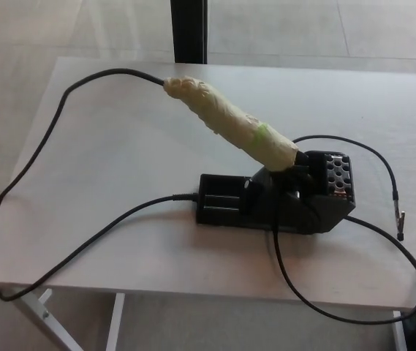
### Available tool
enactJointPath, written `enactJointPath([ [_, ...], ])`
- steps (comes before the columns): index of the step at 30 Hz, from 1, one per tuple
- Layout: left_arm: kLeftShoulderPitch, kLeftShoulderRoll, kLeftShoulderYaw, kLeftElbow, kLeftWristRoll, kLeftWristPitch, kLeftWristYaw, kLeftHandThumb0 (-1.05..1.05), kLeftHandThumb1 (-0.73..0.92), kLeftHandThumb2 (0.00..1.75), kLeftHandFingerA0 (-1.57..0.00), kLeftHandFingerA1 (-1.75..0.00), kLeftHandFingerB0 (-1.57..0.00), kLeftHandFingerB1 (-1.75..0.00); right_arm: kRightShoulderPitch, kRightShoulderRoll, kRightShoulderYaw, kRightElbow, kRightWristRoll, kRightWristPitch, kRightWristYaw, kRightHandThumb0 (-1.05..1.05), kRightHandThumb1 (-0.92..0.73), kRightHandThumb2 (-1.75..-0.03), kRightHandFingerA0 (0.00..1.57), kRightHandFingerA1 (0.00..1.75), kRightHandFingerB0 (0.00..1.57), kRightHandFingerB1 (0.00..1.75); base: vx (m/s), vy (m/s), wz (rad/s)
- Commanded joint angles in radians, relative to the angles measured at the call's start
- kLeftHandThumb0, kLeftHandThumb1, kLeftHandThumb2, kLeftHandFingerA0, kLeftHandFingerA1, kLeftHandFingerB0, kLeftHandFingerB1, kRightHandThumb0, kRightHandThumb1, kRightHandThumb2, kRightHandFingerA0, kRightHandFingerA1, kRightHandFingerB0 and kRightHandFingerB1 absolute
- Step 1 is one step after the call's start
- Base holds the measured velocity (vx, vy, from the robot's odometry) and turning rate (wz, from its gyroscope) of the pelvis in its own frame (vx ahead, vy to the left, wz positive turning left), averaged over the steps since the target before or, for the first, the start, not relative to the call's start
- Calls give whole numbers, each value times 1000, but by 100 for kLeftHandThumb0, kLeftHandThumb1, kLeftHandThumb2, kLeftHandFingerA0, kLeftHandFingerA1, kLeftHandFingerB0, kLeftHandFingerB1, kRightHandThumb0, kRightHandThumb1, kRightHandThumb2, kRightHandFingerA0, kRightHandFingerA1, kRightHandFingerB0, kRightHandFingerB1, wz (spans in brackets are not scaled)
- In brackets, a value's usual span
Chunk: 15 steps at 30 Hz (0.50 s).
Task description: Use the left hand of the robot to grab the soldering gun kept on the middle of the table and pull it out of its base and keep it on the left side of the base
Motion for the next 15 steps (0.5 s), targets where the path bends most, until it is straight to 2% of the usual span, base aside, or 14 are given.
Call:
enactJointPath([
  [1,-15,91,-21,-105,-9,50,-36,-55,64,104,-65,-84,-50,-69,0,-13,-6,24,34,-52,37,-105,-58,-131,94,117,0,86,0,0,0],
  [2,-46,103,6,-152,-42,92,-36,-59,79,62,-48,-93,-50,-67,1,-14,-6,27,35,-56,39,-105,-58,-132,94,118,1,86,0,0,0],
  [4,-200,174,-32,-132,13,63,16,-59,84,62,-29,-104,-32,-71,2,-17,-14,33,45,-42,38,-105,-53,-123,103,122,7,89,0,0,3],
  [5,-235,191,-26,-151,8,37,21,-61,67,101,-35,-85,-31,-69,2,-17,-13,36,45,-44,36,-105,-54,-125,104,120,7,88,0,0,0],
  [6,-279,214,-29,-178,15,24,29,-57,82,62,-23,-115,-27,-76,-2,-15,-11,38,42,-44,32,-105,-53,-124,104,120,6,88,0,0,0],
  [7,-317,228,-28,-198,14,37,31,-63,80,63,-16,-109,-22,-73,-4,-16,-9,40,41,-46,30,-105,-79,-84,101,125,0,120,0,0,0],
  [8,-352,237,-23,-215,6,59,29,-63,80,63,-16,-109,-22,-73,-4,-17,-8,43,39,-49,31,-105,-79,-84,101,125,0,120,0,0,0],
  [9,-412,255,-39,-240,22,65,37,-77,64,101,-23,-84,-24,-72,-3,-19,-5,41,37,-47,29,-105,-75,-91,102,123,0,140,0,0,0],
  [10,-519,277,-47,-346,8,108,3,-80,76,55,-8,-114,-13,-92,0,-19,-4,37,37,-49,31,-105,-58,-134,97,115,0,87,0,0,0],
  [11,-517,275,-47,-348,9,110,3,-80,76,55,-8,-114,-13,-92,1,-22,-4,38,37,-50,31,-105,-58,-134,97,115,0,87,0,0,0],
  [12,-553,284,-66,-406,19,120,-15,-73,72,62,-9,-98,-20,-66,5,-23,-5,36,39,-51,33,-105,-54,-122,106,120,12,95,0,0,0],
  [13,-578,290,-82,-466,28,119,-28,-66,72,61,-20,-76,-24,-52,3,-25,-3,39,36,-50,28,-105,-78,-86,104,124,1,132,0,0,0],
  [14,-622,290,-109,-535,42,127,-38,-53,71,61,-25,-51,-28,-38,2,-26,-2,40,35,-51,30,-105,-77,-86,106,123,3,134,0,0,0],
  [15,-692,286,-156,-631,67,147,-53,-52,72,61,-25,-46,-28,-38,1,-28,-1,40,36,-55,37,-105,-77,-86,106,123,4,137,0,0,0],
])
